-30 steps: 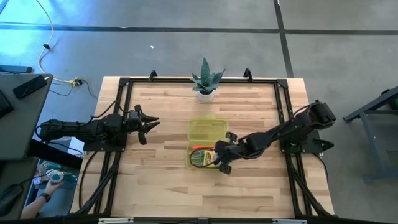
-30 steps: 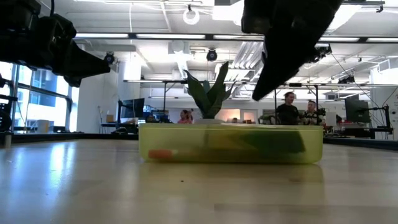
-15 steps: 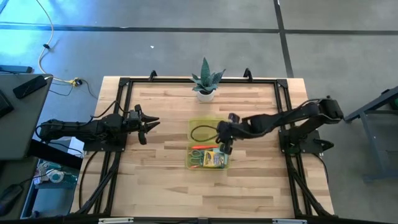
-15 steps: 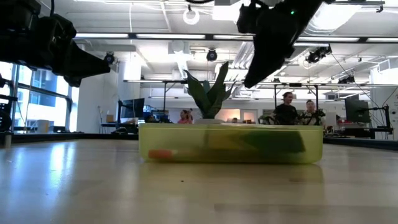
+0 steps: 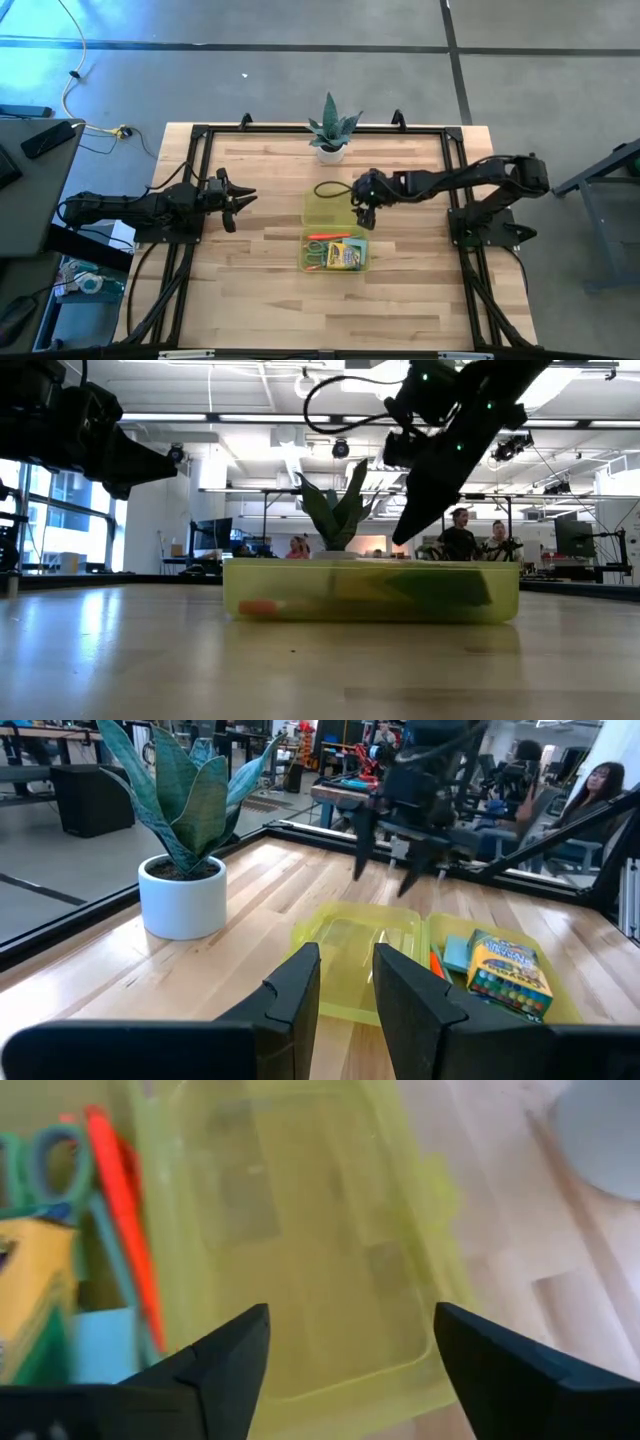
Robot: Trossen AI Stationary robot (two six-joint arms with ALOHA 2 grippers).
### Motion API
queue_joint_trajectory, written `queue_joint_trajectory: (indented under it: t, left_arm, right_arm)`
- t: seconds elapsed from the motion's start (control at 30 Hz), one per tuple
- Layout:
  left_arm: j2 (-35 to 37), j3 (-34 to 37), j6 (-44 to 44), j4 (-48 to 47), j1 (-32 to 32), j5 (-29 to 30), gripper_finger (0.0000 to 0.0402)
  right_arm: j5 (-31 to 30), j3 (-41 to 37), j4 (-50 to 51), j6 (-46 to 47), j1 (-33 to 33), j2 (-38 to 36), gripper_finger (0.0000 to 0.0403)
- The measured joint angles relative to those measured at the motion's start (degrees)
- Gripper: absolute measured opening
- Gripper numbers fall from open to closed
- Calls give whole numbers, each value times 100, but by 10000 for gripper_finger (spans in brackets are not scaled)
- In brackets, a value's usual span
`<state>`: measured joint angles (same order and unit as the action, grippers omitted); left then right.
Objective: Pack school essentials
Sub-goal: Close the yellow supply box
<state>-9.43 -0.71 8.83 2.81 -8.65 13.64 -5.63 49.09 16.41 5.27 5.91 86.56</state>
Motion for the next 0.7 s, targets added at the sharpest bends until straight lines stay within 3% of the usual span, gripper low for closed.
queue_joint_trajectory:
  t: [0.23,0.7]
  left_arm:
    - [2,0,1,-2,-1,1,86]
    - [0,0,1,0,0,1,86]
  right_arm:
    - [310,-362,-604,-429,742,0,277]
    - [675,-683,-813,94,1802,3,270]
